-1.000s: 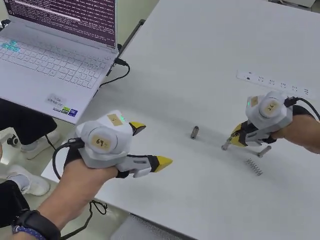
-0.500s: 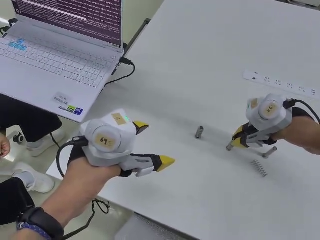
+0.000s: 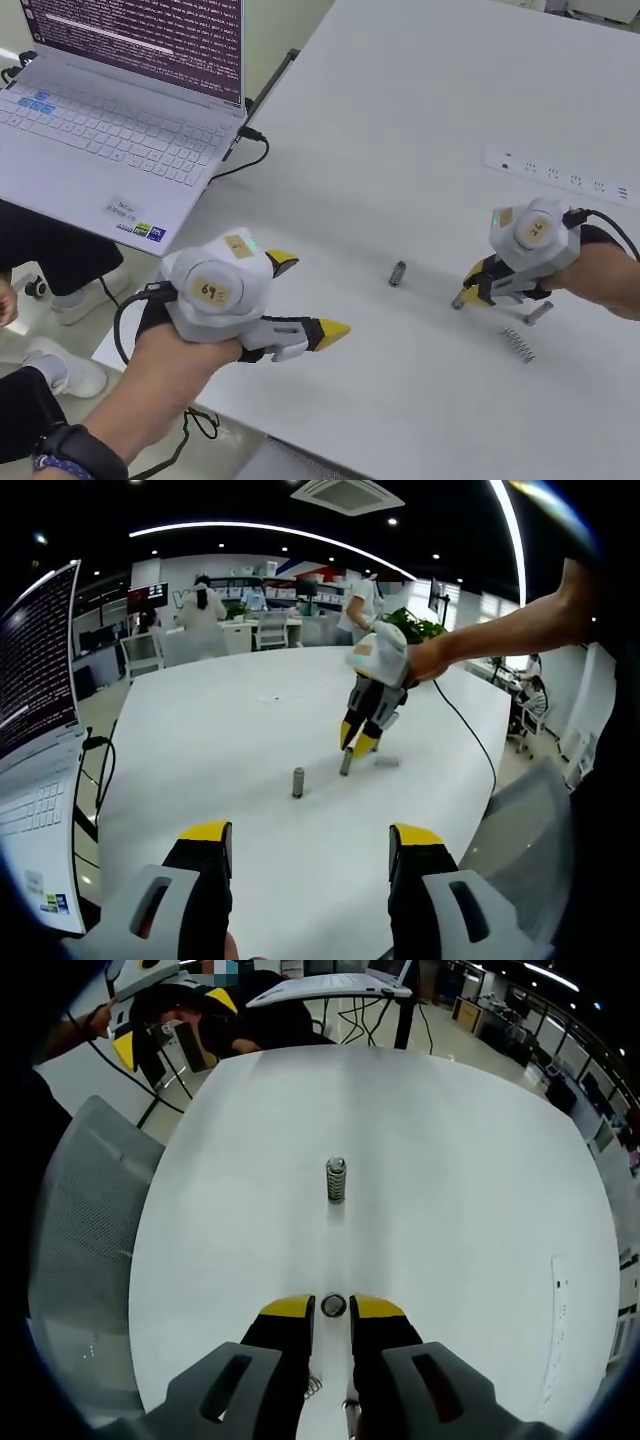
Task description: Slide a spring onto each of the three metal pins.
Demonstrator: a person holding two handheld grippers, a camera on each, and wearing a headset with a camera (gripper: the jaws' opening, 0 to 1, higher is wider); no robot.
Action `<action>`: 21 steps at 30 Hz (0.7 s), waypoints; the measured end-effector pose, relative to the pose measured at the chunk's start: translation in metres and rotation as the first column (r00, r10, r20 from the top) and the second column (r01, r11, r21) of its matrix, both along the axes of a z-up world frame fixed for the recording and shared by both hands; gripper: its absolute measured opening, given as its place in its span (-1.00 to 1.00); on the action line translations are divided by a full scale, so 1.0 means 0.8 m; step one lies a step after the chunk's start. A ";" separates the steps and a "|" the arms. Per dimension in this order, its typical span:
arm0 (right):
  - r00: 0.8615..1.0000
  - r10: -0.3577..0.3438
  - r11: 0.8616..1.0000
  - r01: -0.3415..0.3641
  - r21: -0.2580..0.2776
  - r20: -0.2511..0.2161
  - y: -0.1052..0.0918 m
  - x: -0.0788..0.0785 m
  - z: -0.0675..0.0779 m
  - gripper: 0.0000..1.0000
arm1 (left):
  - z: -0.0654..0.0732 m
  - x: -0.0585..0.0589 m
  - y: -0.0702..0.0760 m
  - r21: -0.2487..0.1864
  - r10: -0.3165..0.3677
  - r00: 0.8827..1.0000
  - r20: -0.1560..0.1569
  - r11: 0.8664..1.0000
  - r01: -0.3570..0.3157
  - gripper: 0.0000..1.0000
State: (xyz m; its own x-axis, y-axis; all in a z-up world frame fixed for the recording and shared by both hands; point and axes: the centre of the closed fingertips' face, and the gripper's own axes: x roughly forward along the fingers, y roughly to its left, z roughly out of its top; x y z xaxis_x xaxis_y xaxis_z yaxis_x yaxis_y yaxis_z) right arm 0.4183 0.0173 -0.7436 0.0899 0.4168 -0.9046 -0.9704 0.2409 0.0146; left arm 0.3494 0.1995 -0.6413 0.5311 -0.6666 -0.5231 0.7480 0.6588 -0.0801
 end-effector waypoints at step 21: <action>0.988 -0.139 0.989 0.135 0.060 0.071 -0.035 -0.017 0.035 -0.58 | 0.005 -0.014 -0.012 0.006 -0.017 1.000 0.004 1.000 0.017 0.17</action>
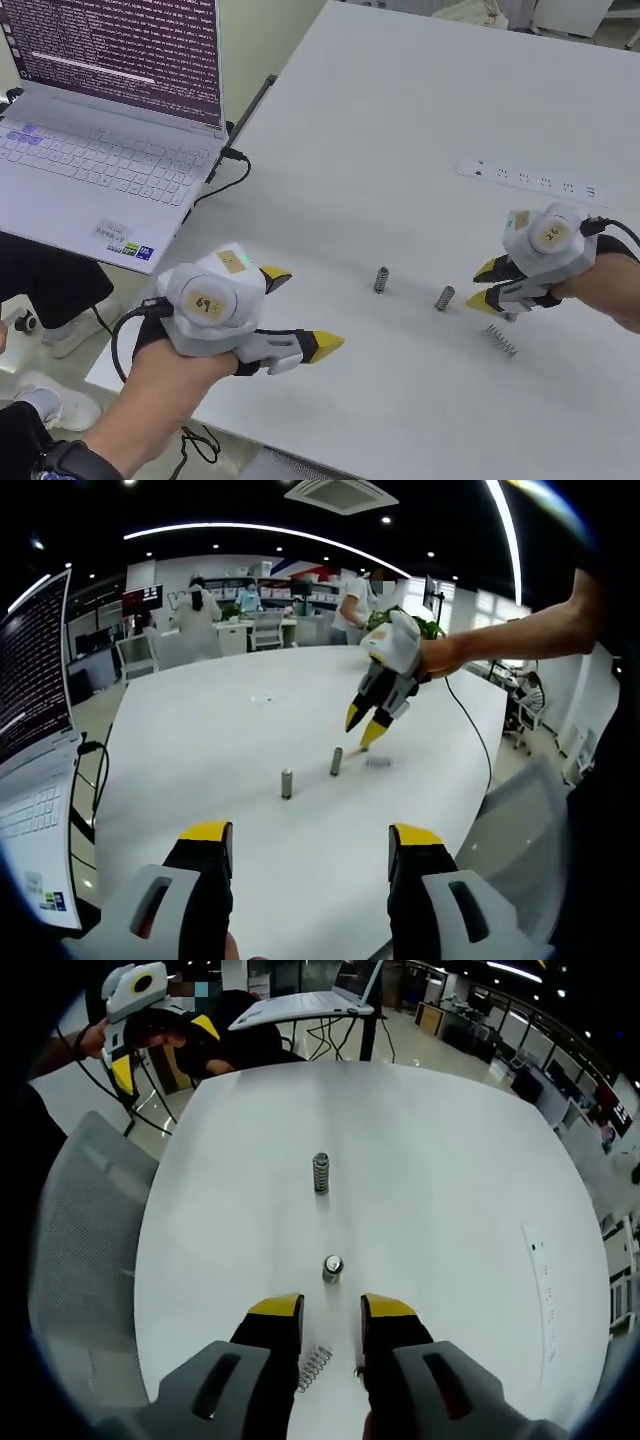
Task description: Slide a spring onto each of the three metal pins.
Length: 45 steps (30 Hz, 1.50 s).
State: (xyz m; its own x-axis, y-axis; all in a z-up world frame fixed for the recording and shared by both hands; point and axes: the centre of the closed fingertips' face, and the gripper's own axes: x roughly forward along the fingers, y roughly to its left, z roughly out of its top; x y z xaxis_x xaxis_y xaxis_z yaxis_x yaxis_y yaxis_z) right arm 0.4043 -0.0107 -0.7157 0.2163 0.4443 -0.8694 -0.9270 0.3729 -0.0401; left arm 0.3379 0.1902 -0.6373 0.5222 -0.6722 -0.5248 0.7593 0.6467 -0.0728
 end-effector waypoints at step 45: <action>0.928 -0.369 0.896 0.340 0.287 0.055 -0.060 -0.066 0.059 -0.39 | 0.014 -0.008 -0.008 -0.030 0.014 1.000 0.026 0.999 -0.013 0.15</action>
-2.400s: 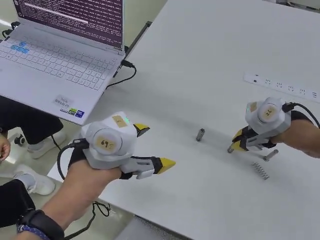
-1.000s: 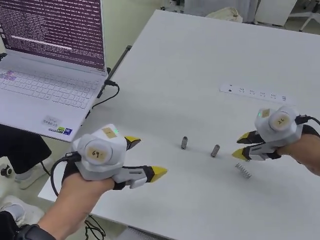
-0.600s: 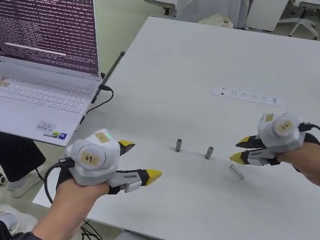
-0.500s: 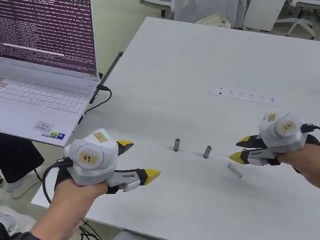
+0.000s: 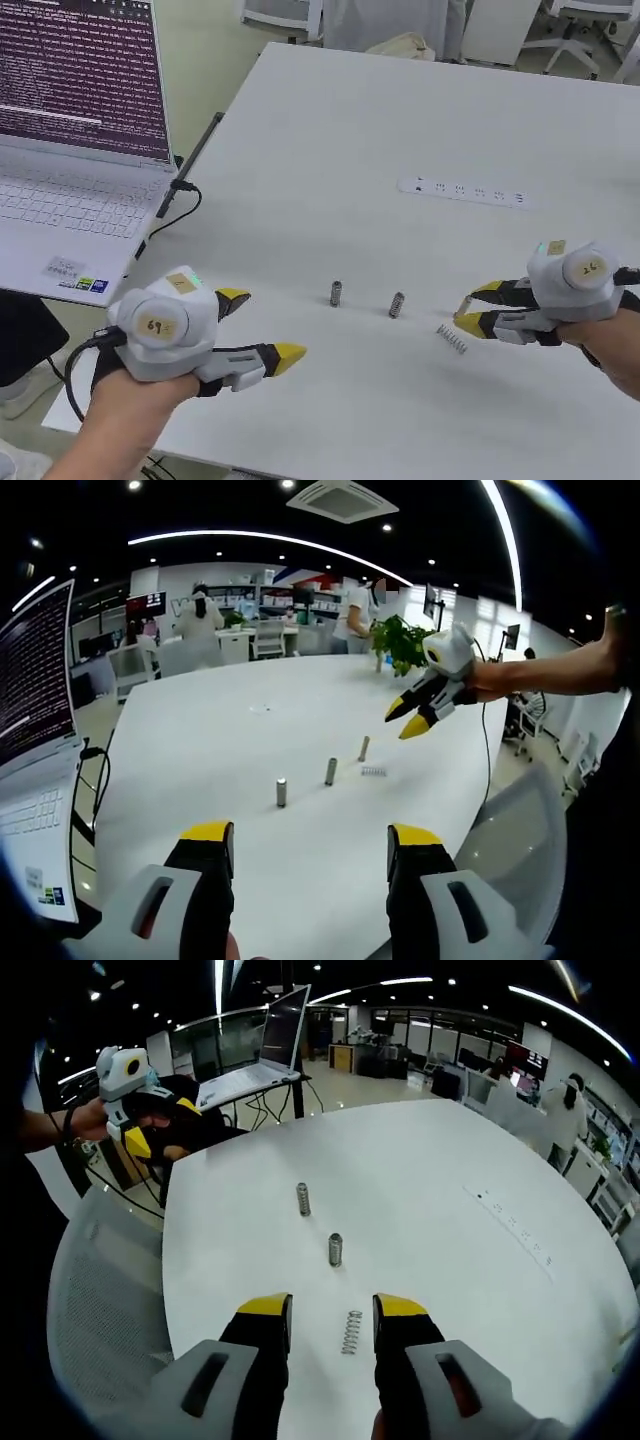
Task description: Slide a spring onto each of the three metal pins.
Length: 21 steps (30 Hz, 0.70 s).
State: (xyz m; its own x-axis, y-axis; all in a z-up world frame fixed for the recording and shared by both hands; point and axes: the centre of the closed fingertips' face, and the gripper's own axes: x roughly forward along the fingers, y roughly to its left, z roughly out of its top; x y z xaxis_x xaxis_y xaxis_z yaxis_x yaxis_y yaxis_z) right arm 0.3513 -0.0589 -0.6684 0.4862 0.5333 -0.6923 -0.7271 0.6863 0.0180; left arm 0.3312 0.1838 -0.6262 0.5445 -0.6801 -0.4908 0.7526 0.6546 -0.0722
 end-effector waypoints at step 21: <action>0.989 -0.147 0.985 0.145 0.091 0.022 -0.032 -0.041 0.007 -0.21 | 0.005 0.018 -0.013 -0.003 -0.020 1.000 0.009 1.000 0.020 0.15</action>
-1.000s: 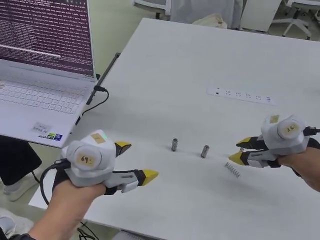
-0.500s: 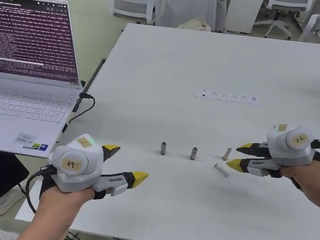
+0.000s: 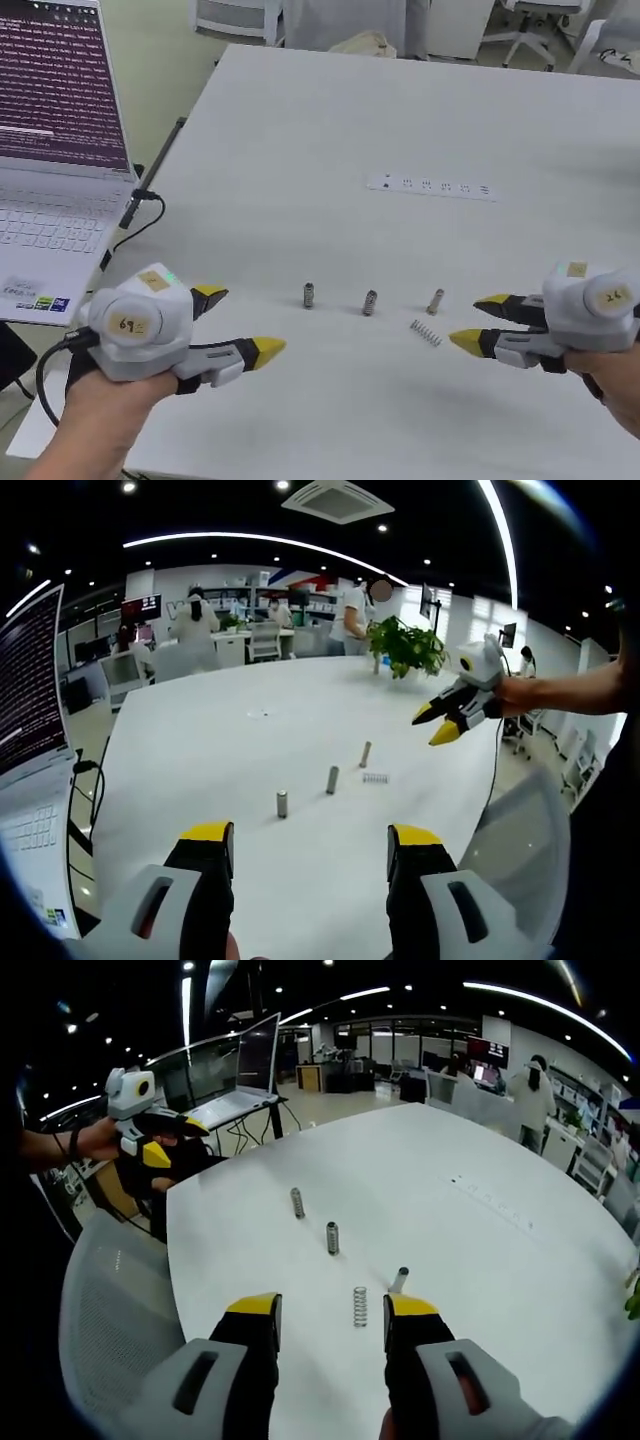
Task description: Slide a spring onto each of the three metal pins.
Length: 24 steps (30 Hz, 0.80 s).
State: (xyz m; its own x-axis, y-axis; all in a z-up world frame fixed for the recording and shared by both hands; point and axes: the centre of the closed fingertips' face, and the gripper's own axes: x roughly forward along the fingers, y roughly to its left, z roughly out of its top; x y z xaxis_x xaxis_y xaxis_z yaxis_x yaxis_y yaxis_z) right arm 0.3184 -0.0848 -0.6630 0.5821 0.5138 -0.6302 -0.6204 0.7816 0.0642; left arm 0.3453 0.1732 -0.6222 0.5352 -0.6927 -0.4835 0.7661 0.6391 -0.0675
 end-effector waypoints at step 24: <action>0.983 -0.183 0.980 0.179 0.085 0.033 -0.036 -0.046 0.016 0.07 | 0.004 0.023 -0.002 0.003 -0.004 1.000 0.004 1.000 0.004 0.17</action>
State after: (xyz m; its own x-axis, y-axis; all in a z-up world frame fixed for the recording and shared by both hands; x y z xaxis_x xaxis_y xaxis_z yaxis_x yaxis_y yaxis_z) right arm 0.2815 -0.1137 -0.6501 0.6941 0.4461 -0.5649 -0.4724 0.8745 0.1102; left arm 0.3636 0.1715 -0.6189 0.5345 -0.6933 -0.4835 0.7689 0.6363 -0.0625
